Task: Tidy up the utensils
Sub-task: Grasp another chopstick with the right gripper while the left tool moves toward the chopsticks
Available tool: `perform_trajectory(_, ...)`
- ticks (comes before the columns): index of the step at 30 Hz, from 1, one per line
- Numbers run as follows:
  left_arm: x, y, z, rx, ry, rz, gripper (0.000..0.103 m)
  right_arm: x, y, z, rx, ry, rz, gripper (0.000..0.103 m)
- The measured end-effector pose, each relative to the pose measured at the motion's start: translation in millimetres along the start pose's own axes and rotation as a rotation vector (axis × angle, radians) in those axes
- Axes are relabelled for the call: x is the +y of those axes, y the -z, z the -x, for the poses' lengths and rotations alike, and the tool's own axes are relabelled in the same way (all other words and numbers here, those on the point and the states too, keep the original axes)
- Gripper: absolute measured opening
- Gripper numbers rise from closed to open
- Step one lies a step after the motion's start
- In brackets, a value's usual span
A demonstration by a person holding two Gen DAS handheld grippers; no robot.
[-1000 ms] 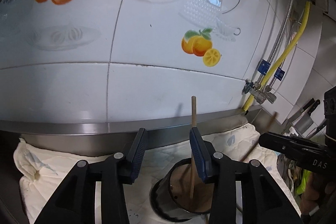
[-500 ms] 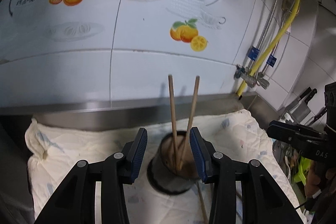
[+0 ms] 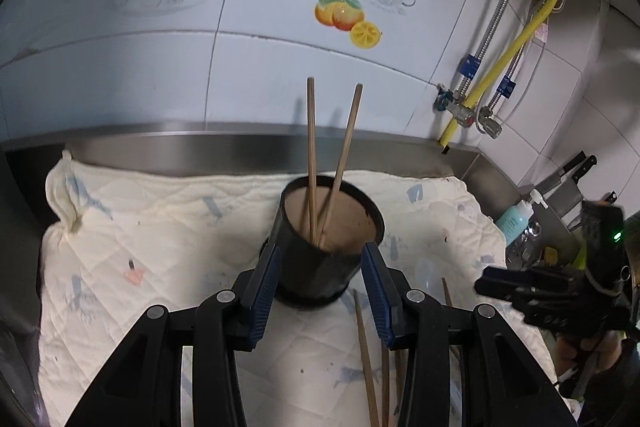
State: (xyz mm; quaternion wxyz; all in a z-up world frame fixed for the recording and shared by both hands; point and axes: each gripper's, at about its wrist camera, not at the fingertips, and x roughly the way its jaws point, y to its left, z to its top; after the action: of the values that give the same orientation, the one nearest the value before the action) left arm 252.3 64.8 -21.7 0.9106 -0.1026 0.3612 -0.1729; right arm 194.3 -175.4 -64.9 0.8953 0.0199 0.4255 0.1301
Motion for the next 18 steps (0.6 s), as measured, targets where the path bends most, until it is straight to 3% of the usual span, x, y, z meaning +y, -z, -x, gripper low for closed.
perform_trajectory(6, 3, 17, -2, 0.036, -0.001, 0.018, 0.045, 4, 14, -26, 0.072, 0.003, 0.02, 0.024)
perform_trajectory(18, 14, 30, -15, 0.088, 0.014, 0.044, 0.045, 4, 12, -70, 0.156, 0.058, 0.052, 0.023)
